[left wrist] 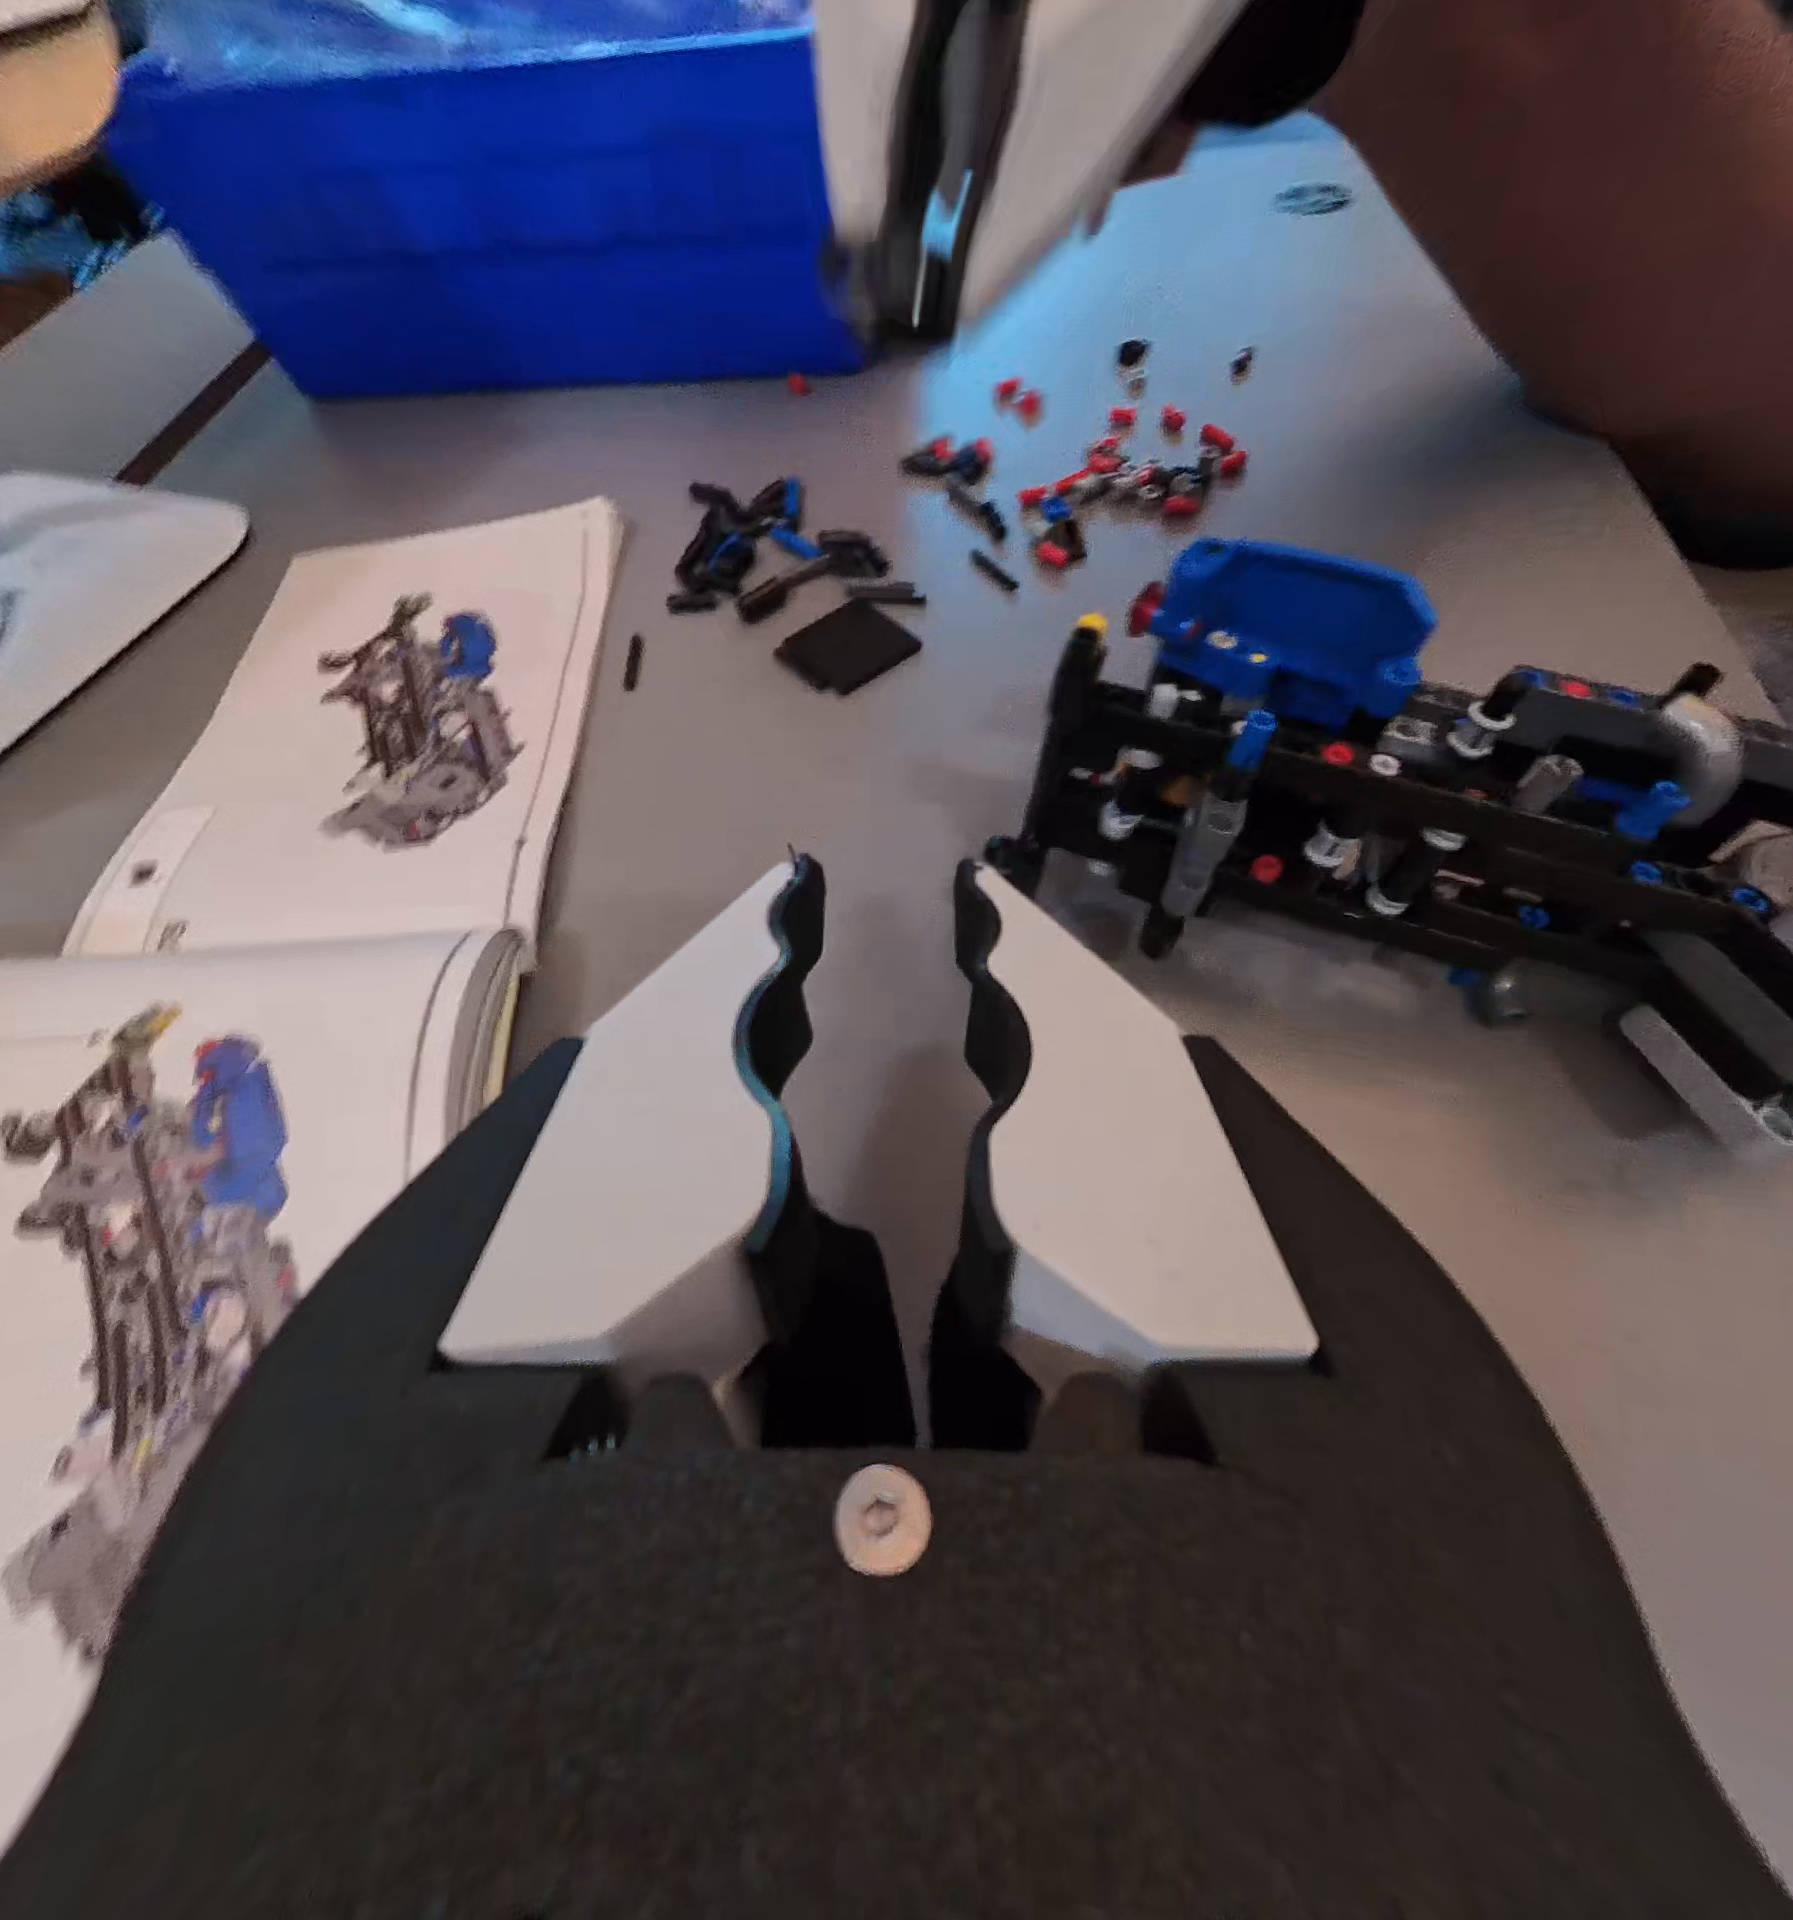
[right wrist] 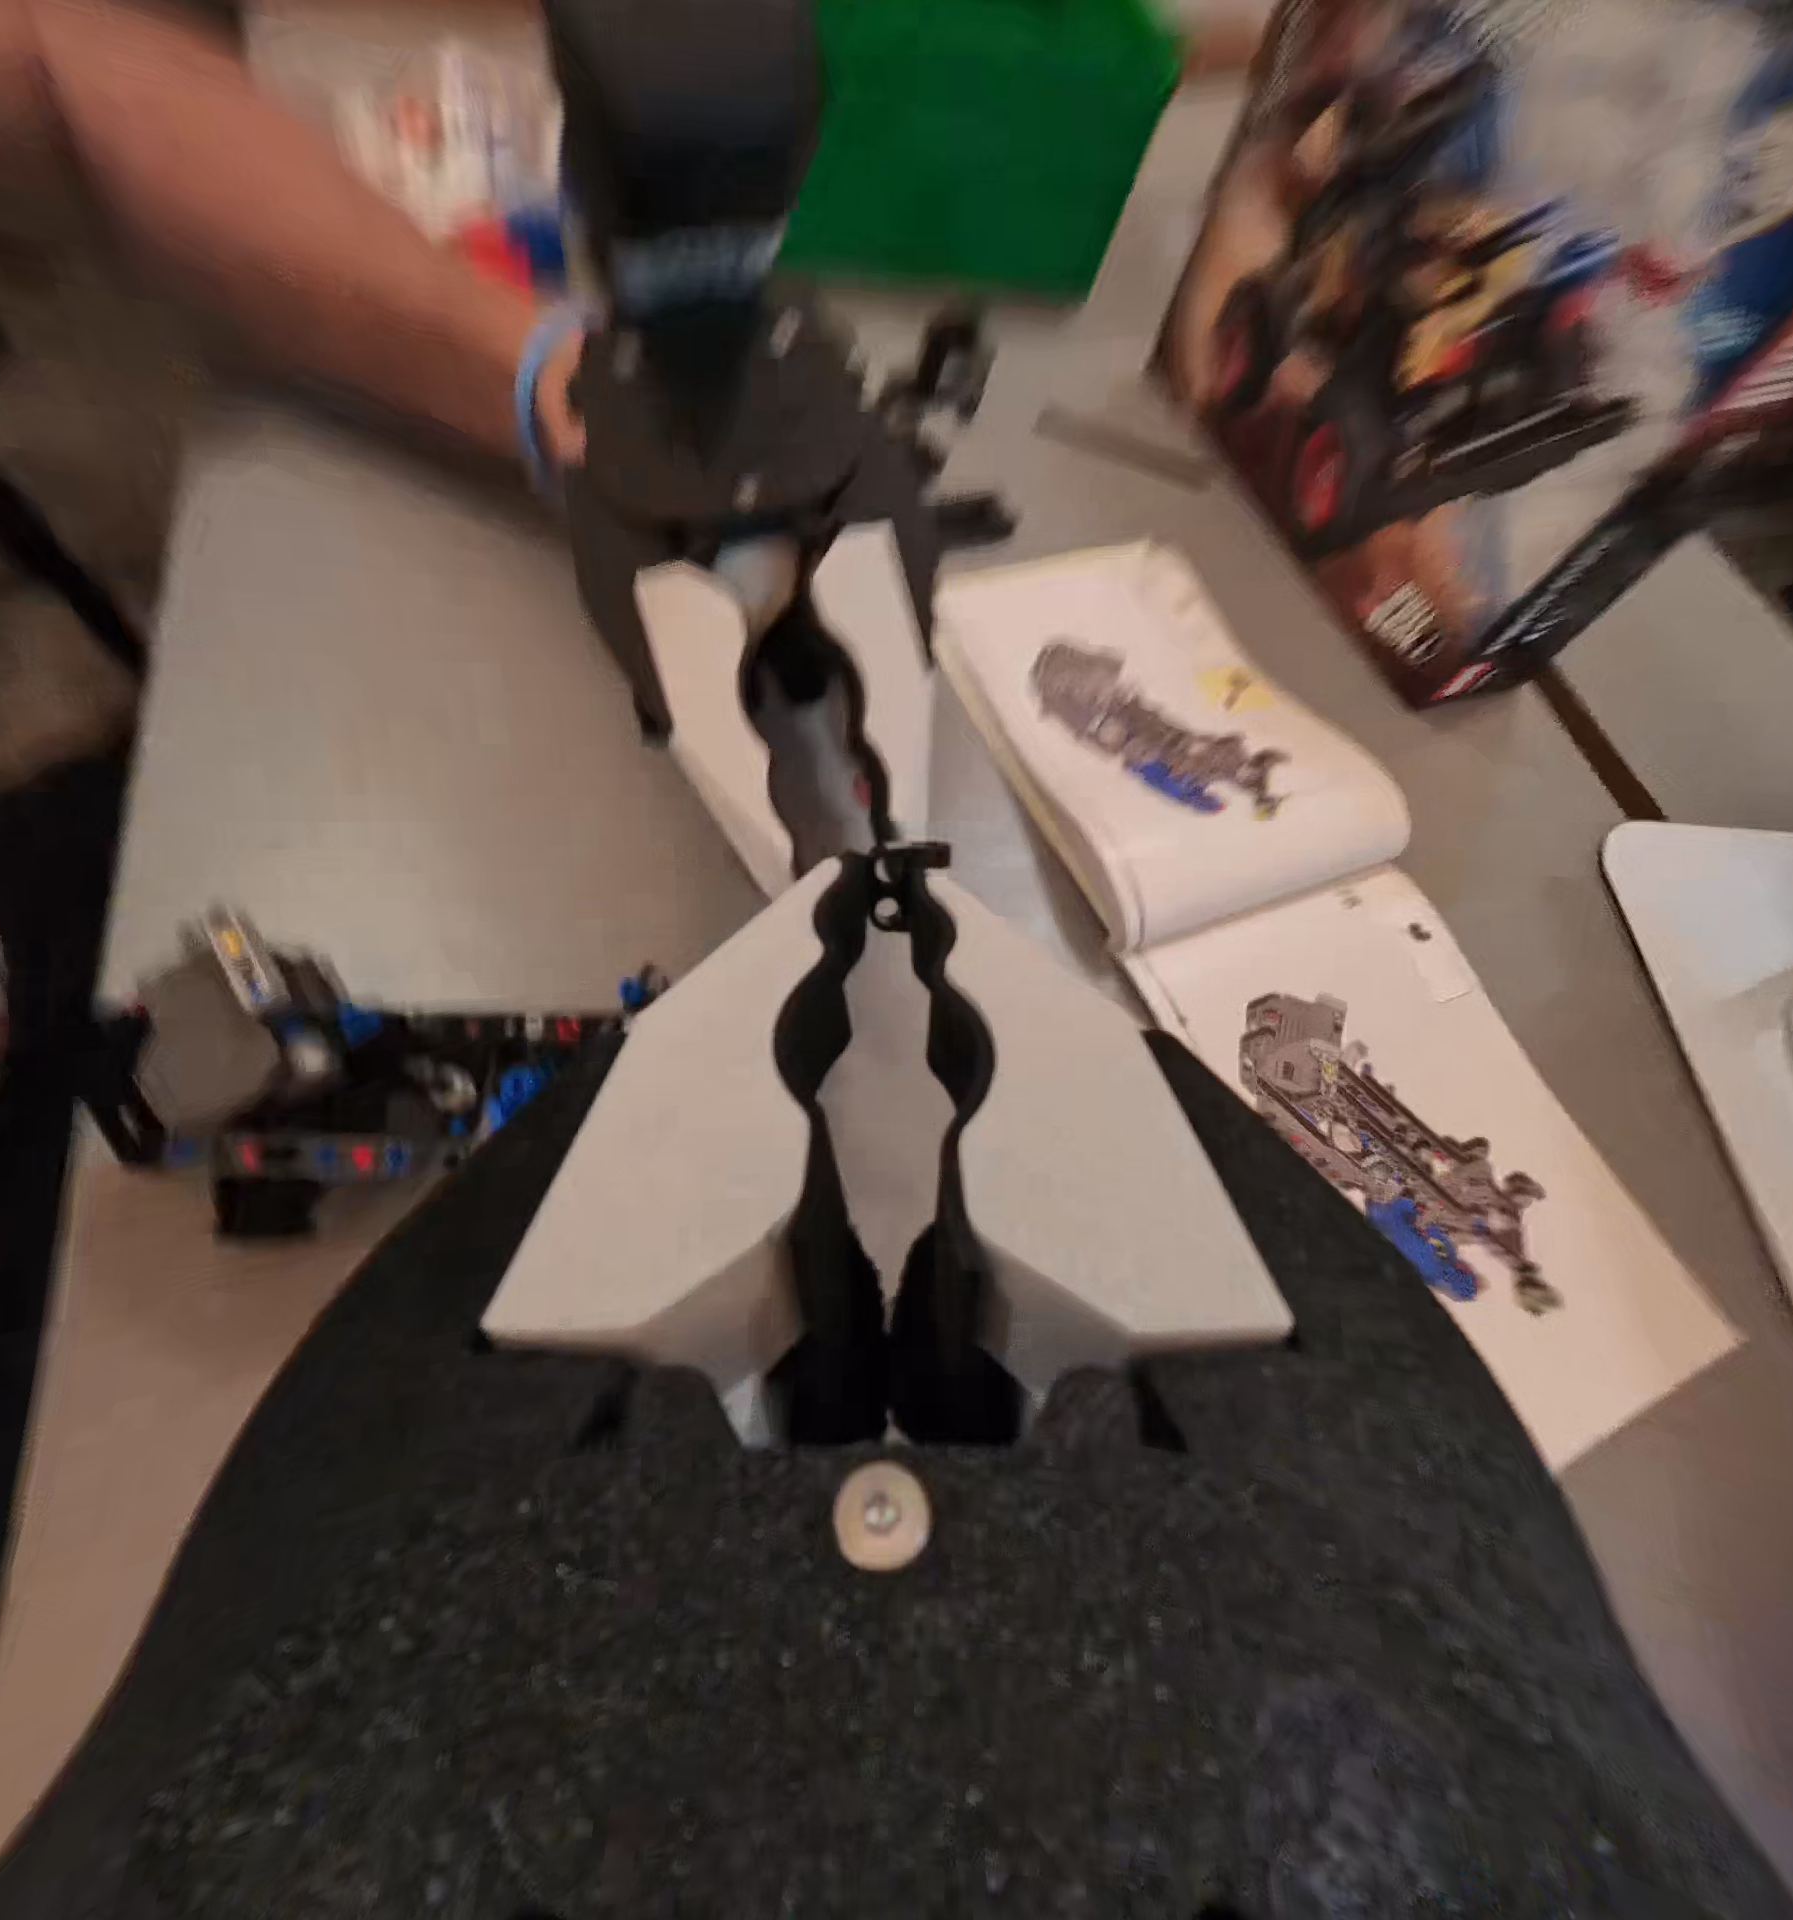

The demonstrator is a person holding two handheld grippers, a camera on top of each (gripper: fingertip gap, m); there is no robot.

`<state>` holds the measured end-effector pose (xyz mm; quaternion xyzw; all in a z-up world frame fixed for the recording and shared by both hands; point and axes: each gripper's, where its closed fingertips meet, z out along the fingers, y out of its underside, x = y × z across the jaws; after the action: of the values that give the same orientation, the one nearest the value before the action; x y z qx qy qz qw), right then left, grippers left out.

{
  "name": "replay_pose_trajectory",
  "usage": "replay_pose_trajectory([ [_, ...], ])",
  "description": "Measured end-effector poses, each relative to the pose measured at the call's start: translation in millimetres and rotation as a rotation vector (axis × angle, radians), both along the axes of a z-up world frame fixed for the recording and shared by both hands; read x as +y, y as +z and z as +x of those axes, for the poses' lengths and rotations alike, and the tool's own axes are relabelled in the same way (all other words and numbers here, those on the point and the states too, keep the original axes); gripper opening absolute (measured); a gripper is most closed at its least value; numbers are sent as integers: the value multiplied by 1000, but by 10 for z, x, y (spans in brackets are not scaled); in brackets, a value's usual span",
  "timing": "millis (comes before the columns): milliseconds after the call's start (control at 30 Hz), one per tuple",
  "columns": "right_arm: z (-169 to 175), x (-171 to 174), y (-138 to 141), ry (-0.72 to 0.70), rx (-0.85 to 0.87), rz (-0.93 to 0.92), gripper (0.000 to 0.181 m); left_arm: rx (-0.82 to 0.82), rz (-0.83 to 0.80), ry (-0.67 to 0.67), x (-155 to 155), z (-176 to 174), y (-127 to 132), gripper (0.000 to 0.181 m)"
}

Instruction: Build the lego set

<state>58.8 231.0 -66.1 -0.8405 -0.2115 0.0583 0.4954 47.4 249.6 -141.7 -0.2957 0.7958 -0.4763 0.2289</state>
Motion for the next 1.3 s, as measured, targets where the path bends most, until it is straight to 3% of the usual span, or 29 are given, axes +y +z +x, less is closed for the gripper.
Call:
replay_pose_trajectory([
  [100,-103,-245,354,2,380,110,7,100,-8,103,111,-123,31,23],
  [133,-124,-334,377,-37,413,140,7,137,-12,126,102,-214,53,24],
  [267,-242,-702,-102,-235,163,131,8,236,-168,177,-193,-616,226,34],
  [367,-329,-853,-248,-303,136,252,7,418,-332,238,-401,-722,135,46],
  [467,-273,-924,-302,-345,161,331,7,607,-514,238,-578,-742,38,69],
  [600,-311,-1049,-52,-291,239,460,8,678,-667,319,-578,-644,8,72],
  [700,-328,-1081,-69,-267,289,435,7,746,-787,332,-624,-611,36,74],
  [833,-389,-1104,-63,-237,279,448,7,774,-782,369,-675,-571,-74,74],
  [1000,-494,-1069,-164,-191,260,391,7,856,-887,292,-841,-564,-67,55],
  [1133,-517,-1055,-212,-182,249,367,7,857,-922,222,-906,-565,-59,54],
  [1300,-483,-1085,-166,-186,286,388,7,794,-798,189,-861,-591,16,52],
])
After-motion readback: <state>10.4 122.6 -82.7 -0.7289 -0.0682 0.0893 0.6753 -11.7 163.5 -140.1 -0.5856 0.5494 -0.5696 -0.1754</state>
